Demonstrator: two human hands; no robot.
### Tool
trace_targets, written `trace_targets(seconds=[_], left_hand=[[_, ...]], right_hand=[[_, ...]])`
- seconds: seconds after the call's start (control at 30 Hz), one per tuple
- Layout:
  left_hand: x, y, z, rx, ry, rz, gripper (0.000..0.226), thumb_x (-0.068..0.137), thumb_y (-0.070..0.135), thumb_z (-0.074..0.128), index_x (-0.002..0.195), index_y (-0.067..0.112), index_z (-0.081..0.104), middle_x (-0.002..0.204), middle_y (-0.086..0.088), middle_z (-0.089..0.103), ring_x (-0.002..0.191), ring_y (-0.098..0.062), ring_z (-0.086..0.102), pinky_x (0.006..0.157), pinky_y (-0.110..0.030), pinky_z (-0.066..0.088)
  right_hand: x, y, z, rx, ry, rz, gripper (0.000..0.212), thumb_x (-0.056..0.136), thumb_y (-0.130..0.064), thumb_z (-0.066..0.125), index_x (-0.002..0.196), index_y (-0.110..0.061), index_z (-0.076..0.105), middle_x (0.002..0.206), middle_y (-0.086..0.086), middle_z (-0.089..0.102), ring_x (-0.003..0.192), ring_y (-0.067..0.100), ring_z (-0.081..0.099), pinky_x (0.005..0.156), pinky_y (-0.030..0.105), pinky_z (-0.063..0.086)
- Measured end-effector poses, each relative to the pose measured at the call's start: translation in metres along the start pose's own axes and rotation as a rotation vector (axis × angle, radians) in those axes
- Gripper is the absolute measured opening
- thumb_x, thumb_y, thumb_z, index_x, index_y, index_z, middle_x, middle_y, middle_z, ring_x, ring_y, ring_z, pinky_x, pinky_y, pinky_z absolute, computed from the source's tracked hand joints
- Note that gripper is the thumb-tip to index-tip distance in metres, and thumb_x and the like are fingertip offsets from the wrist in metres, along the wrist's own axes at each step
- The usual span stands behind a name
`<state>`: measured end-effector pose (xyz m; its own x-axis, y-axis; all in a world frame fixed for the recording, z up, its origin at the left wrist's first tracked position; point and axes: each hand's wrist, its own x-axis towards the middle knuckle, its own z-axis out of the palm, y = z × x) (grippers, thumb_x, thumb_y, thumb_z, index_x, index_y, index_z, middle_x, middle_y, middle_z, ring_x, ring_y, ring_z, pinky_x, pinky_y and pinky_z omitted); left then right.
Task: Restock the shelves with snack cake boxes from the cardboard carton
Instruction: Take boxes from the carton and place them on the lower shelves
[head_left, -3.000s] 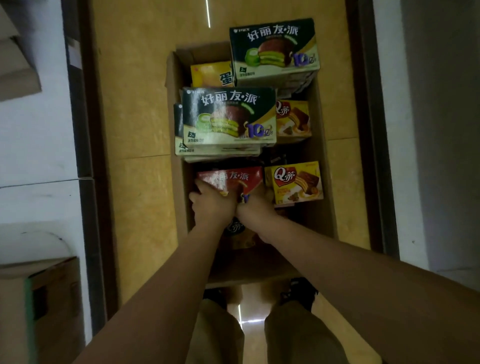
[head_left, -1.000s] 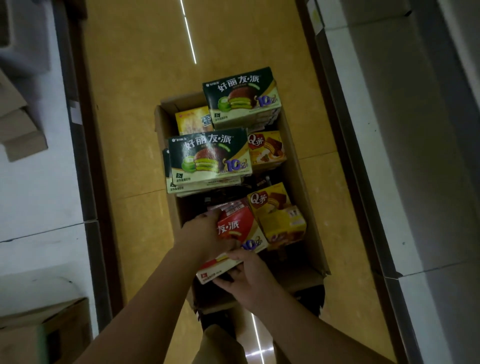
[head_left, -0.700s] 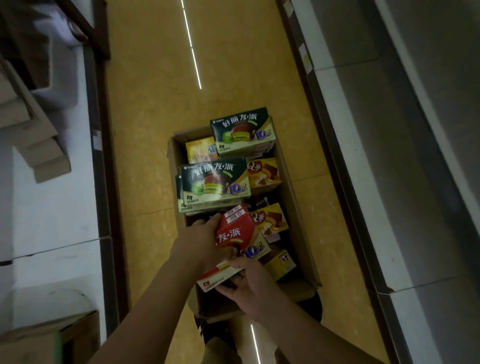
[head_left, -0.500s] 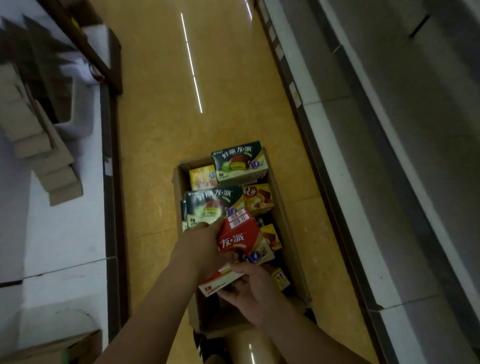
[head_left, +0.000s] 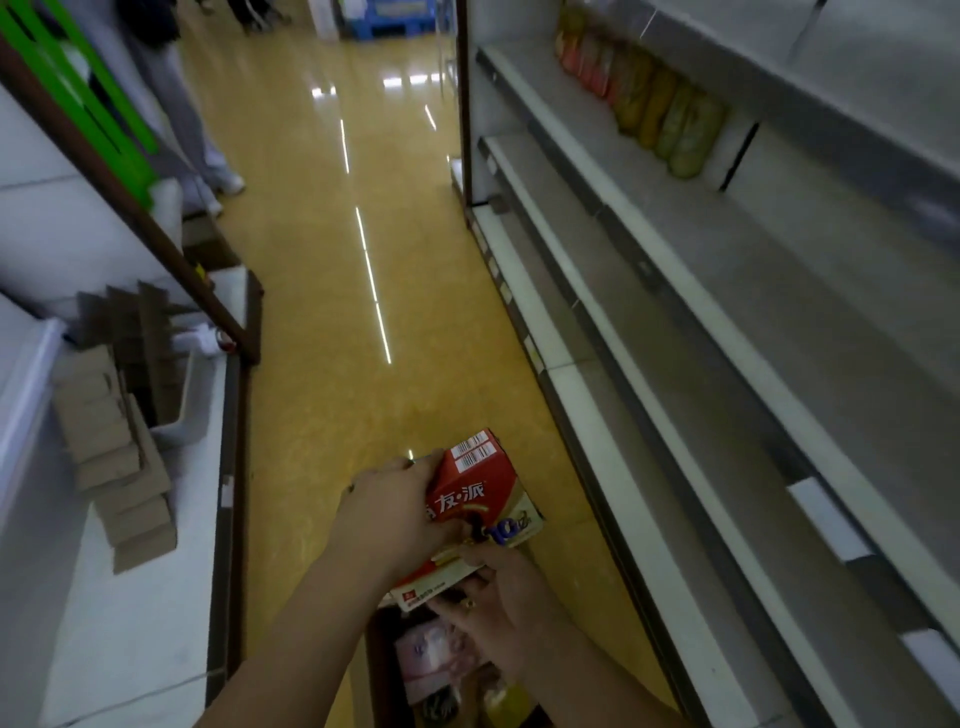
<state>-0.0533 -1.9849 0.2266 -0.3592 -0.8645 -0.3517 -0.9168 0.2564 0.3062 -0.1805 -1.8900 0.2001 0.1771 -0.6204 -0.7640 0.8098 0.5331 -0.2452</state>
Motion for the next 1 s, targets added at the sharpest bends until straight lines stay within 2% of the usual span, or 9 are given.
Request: trace_targets(seconds=[0.1,0.2,0.3,0.4,0.5,0.63,0.73,0.87,1.0], left_hand=[[-0.005,0.021,-0.039,0.019,0.049,0.039,0.099,0.075,0.067,0.071,0.158,0.037,0.026,0.13,0.003,0.056,0.116,-0.023,0.056,0.095,-0.039,0.052],[-0.009,0.042,-0.081,0.043,0.08,0.087,0.101,0.074,0.069,0.072,0.158,0.036,0.026,0.131,0.003,0.056,0.116,-0.022,0.055,0.095,-0.038,0.051],[-0.015,0.061,-0.125,0.049,0.104,0.138,0.102,0.073,0.067,0.074,0.158,0.034,0.028,0.132,0.004,0.057,0.118,-0.02,0.055,0.098,-0.038,0.051],[-0.021,0.08,-0.17,0.055,0.121,0.22,0.097,0.074,0.062,0.078,0.156,0.033,0.034,0.13,0.003,0.057,0.117,-0.02,0.056,0.098,-0.034,0.049],[-0.027,0.103,-0.21,0.075,0.105,0.269,0.099,0.076,0.059,0.079,0.158,0.034,0.029,0.138,0.002,0.053,0.124,-0.021,0.055,0.1,-0.031,0.047],[-0.038,0.137,-0.258,0.11,0.18,0.358,0.102,0.073,0.06,0.08,0.158,0.036,0.029,0.144,0.001,0.049,0.126,-0.021,0.054,0.1,-0.036,0.05],[-0.046,0.164,-0.294,0.135,0.213,0.436,0.102,0.074,0.061,0.079,0.158,0.037,0.027,0.135,0.003,0.049,0.123,-0.019,0.053,0.101,-0.035,0.049],[-0.056,0.202,-0.338,0.123,0.277,0.575,0.104,0.072,0.063,0.079,0.158,0.037,0.028,0.13,0.012,0.046,0.117,-0.01,0.052,0.097,-0.028,0.05],[-0.071,0.24,-0.375,0.161,0.309,0.705,0.107,0.073,0.064,0.078,0.159,0.041,0.019,0.123,0.017,0.04,0.111,-0.004,0.049,0.092,-0.021,0.047]], right_hand=[[-0.028,-0.02,0.021,-0.051,-0.024,-0.057,0.029,0.09,0.006,0.061,0.117,-0.003,0.069,0.098,0.018,0.076,0.11,0.037,0.065,0.101,0.061,0.049],[-0.054,-0.037,0.044,-0.042,-0.053,-0.124,0.037,0.085,0.006,0.064,0.12,-0.006,0.068,0.108,0.019,0.072,0.11,0.038,0.064,0.088,0.058,0.056],[-0.082,-0.053,0.069,-0.039,-0.102,-0.181,0.049,0.073,0.004,0.066,0.122,-0.004,0.067,0.098,0.02,0.075,0.105,0.038,0.066,0.096,0.057,0.054],[-0.108,-0.068,0.092,-0.046,-0.129,-0.251,0.044,0.076,0.004,0.065,0.119,-0.005,0.066,0.099,0.02,0.076,0.111,0.038,0.064,0.102,0.058,0.05],[-0.133,-0.081,0.112,-0.031,-0.154,-0.305,0.046,0.076,0.002,0.067,0.121,-0.004,0.065,0.099,0.021,0.077,0.108,0.04,0.067,0.104,0.06,0.049],[-0.17,-0.104,0.135,-0.008,-0.159,-0.397,0.05,0.073,0.002,0.068,0.122,-0.004,0.064,0.096,0.021,0.076,0.105,0.038,0.068,0.095,0.057,0.055],[-0.203,-0.125,0.151,-0.041,-0.15,-0.478,0.045,0.078,0.005,0.062,0.122,-0.004,0.065,0.1,0.02,0.076,0.102,0.035,0.068,0.086,0.052,0.058],[-0.241,-0.154,0.166,-0.019,-0.17,-0.573,0.037,0.084,0.007,0.059,0.119,-0.002,0.068,0.1,0.021,0.074,0.108,0.039,0.067,0.103,0.058,0.05],[-0.278,-0.177,0.175,0.058,-0.24,-0.68,0.042,0.086,0.011,0.055,0.126,0.002,0.065,0.118,0.029,0.07,0.116,0.044,0.066,0.097,0.061,0.053]])
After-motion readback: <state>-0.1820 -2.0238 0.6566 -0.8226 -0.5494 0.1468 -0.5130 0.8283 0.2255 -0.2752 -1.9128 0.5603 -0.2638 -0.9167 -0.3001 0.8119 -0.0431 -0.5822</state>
